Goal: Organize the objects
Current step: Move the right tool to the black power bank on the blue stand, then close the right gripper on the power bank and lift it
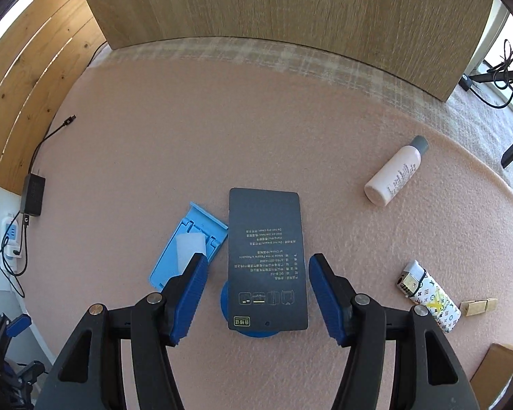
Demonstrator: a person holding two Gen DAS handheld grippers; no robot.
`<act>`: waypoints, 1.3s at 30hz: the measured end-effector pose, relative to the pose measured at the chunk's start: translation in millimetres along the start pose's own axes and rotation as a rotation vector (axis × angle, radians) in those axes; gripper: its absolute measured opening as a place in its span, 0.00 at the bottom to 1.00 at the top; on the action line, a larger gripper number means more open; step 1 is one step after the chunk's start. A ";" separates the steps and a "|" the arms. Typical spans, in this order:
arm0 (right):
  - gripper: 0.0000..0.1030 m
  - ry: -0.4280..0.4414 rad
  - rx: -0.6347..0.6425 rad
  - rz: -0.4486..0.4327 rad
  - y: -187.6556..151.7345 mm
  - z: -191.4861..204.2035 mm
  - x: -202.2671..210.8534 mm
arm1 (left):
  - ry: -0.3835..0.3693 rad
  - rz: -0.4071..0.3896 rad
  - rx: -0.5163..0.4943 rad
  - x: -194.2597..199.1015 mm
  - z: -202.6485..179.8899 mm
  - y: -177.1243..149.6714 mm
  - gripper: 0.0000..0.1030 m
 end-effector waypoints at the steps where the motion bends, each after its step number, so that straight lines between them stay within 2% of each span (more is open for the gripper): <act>1: 0.58 -0.006 0.006 0.004 -0.1 0.2 -0.9 | -0.001 0.000 0.002 0.6 0.0 0.9 0.69; 9: 0.59 -0.051 0.028 0.038 3.3 -1.5 -12.6 | -0.006 -0.002 0.006 -0.3 0.5 3.2 0.69; 17: 0.59 -0.057 0.029 0.049 5.2 -5.0 -17.2 | -0.004 0.001 0.014 -2.0 3.0 3.2 0.69; 21: 0.50 -0.061 0.026 0.044 6.2 -8.8 -15.9 | -0.004 0.002 0.011 -2.7 2.3 3.5 0.69; 22: 0.44 -0.059 0.020 0.040 7.0 -9.9 -15.0 | -0.004 0.003 0.010 -3.3 2.1 3.9 0.69; 27: 0.44 -0.038 -0.005 0.025 8.6 -13.9 -9.8 | -0.011 0.004 -0.004 -5.6 -2.3 5.4 0.69; 34: 0.44 -0.023 -0.052 -0.054 8.2 -25.1 23.1 | -0.039 0.002 -0.038 -7.5 -19.2 12.5 0.69; 39: 0.44 -0.019 -0.098 -0.128 -17.5 -30.0 59.1 | -0.059 0.007 -0.080 -11.0 -43.7 18.4 0.69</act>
Point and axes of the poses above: each gripper's, at about its wrist camera, not at the fingertips, and x roughly against the way its jaws point, z to its left, y to its top, the point moved 10 cm from there along -x, roughly the way its jaws point, and after that the axes turned 2 degrees about x, right-handed, at the moved point
